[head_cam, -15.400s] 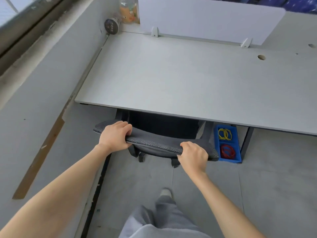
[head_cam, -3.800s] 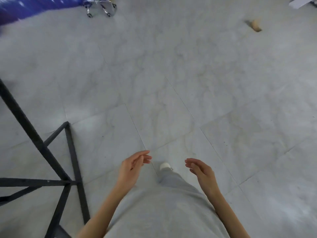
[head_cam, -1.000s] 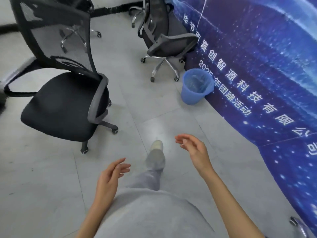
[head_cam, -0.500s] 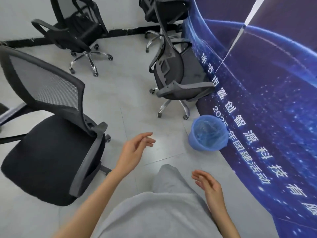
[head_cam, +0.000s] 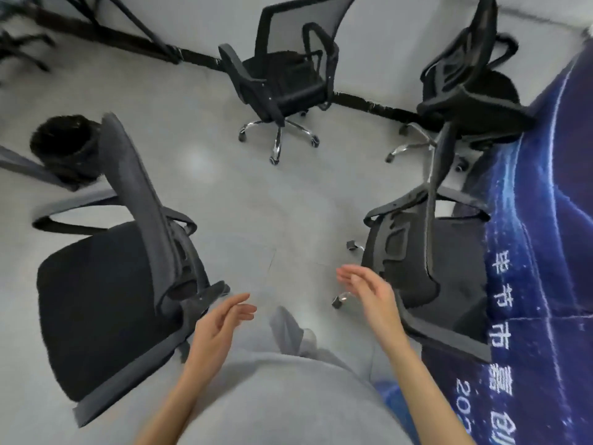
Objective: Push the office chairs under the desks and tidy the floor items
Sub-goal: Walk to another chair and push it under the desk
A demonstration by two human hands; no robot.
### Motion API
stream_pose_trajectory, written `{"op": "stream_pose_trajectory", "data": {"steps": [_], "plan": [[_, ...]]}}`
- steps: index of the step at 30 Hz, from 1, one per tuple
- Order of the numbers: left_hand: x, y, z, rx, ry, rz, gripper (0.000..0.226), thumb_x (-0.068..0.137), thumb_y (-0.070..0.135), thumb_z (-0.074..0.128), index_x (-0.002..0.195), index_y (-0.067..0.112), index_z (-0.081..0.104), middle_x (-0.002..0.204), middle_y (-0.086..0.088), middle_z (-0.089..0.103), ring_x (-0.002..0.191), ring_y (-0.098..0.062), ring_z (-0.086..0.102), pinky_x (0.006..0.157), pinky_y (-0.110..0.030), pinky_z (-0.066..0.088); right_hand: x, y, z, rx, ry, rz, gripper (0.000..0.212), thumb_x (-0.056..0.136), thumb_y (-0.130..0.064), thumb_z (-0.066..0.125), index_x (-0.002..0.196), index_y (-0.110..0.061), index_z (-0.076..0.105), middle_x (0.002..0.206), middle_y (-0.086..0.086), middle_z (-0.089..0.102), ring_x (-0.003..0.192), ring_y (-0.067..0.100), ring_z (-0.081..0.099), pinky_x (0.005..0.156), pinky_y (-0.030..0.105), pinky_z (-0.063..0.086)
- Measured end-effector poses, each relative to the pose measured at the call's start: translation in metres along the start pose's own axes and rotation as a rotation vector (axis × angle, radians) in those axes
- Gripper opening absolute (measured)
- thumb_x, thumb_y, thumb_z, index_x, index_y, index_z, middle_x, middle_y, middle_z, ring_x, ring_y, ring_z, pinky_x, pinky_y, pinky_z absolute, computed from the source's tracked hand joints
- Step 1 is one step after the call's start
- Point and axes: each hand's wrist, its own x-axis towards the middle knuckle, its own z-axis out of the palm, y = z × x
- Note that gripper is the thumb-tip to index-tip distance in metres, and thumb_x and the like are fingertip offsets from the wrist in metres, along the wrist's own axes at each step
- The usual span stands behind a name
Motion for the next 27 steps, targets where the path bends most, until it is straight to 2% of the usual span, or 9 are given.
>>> {"op": "stream_pose_trajectory", "data": {"steps": [4, 9, 12, 16, 18, 21, 23, 25, 27], "plan": [[0.052, 0.016, 0.004, -0.032, 0.185, -0.035, 0.029, 0.096, 0.005, 0.041, 0.102, 0.022, 0.063, 0.093, 0.009, 0.071, 0.082, -0.009, 0.067, 0.073, -0.014, 0.049, 0.102, -0.043, 0.012, -0.051, -0.162, -0.058, 0.023, 0.096, -0.001, 0.041, 0.105, -0.001, 0.062, 0.099, 0.002, 0.067, 0.086, -0.001, 0.065, 0.084, 0.017, 0.051], [0.152, 0.051, -0.004, -0.067, 0.325, -0.019, 0.028, 0.095, 0.009, 0.043, 0.1, 0.028, 0.063, 0.093, 0.011, 0.072, 0.083, -0.01, 0.068, 0.08, -0.026, 0.052, 0.211, -0.054, 0.041, -0.11, -0.298, -0.035, 0.023, 0.096, -0.002, 0.042, 0.1, -0.009, 0.063, 0.1, 0.003, 0.068, 0.088, 0.002, 0.066, 0.082, 0.016, 0.051], [0.216, 0.083, -0.022, -0.058, 0.386, 0.03, 0.028, 0.095, 0.009, 0.043, 0.102, 0.029, 0.061, 0.094, 0.015, 0.07, 0.083, -0.005, 0.067, 0.081, -0.029, 0.05, 0.267, -0.06, 0.059, -0.154, -0.345, -0.003, 0.024, 0.095, -0.002, 0.042, 0.096, -0.011, 0.064, 0.101, 0.005, 0.069, 0.094, 0.012, 0.066, 0.08, 0.018, 0.052], [0.277, 0.122, -0.05, -0.021, 0.502, 0.053, 0.03, 0.096, 0.01, 0.043, 0.104, 0.034, 0.057, 0.095, 0.019, 0.067, 0.085, -0.002, 0.066, 0.078, -0.034, 0.051, 0.336, -0.09, 0.093, -0.222, -0.453, 0.013, 0.028, 0.094, 0.001, 0.043, 0.089, -0.015, 0.066, 0.093, -0.002, 0.072, 0.088, 0.009, 0.068, 0.077, 0.018, 0.052], [0.294, 0.135, -0.064, -0.036, 0.586, 0.044, 0.027, 0.096, 0.013, 0.042, 0.105, 0.034, 0.057, 0.096, 0.019, 0.067, 0.084, -0.006, 0.066, 0.078, -0.039, 0.051, 0.369, -0.11, 0.122, -0.262, -0.55, -0.018, 0.03, 0.093, 0.003, 0.044, 0.087, -0.017, 0.066, 0.087, -0.005, 0.074, 0.086, 0.008, 0.068, 0.076, 0.017, 0.052], [0.309, 0.142, -0.079, -0.043, 0.718, 0.015, 0.025, 0.093, 0.025, 0.04, 0.107, 0.036, 0.057, 0.095, 0.017, 0.068, 0.079, -0.021, 0.066, 0.074, -0.045, 0.051, 0.413, -0.144, 0.173, -0.344, -0.749, -0.078, 0.03, 0.093, 0.001, 0.045, 0.089, -0.018, 0.067, 0.087, -0.004, 0.073, 0.086, 0.009, 0.068, 0.079, 0.021, 0.053], [0.315, 0.142, -0.086, -0.06, 0.833, -0.029, 0.026, 0.094, 0.023, 0.041, 0.111, 0.029, 0.06, 0.089, 0.011, 0.07, 0.078, -0.025, 0.065, 0.074, -0.039, 0.05, 0.436, -0.167, 0.214, -0.399, -0.91, -0.118, 0.03, 0.094, 0.002, 0.044, 0.091, -0.018, 0.066, 0.093, -0.002, 0.071, 0.087, 0.008, 0.067, 0.083, 0.024, 0.051], [0.317, 0.14, -0.091, -0.089, 0.972, -0.089, 0.027, 0.096, 0.012, 0.042, 0.115, 0.015, 0.062, 0.091, 0.01, 0.07, 0.082, -0.013, 0.066, 0.074, -0.025, 0.051, 0.452, -0.183, 0.258, -0.463, -1.066, -0.176, 0.031, 0.094, 0.002, 0.044, 0.092, -0.02, 0.065, 0.095, -0.001, 0.07, 0.089, 0.007, 0.066, 0.087, 0.028, 0.05], [0.316, 0.14, -0.095, -0.062, 1.121, -0.167, 0.027, 0.095, 0.009, 0.044, 0.115, 0.011, 0.062, 0.093, 0.007, 0.069, 0.085, 0.0, 0.064, 0.072, -0.009, 0.047, 0.462, -0.195, 0.3, -0.545, -1.237, -0.271, 0.033, 0.093, 0.0, 0.045, 0.091, -0.027, 0.065, 0.096, -0.004, 0.071, 0.093, 0.01, 0.066, 0.089, 0.032, 0.049]]}}
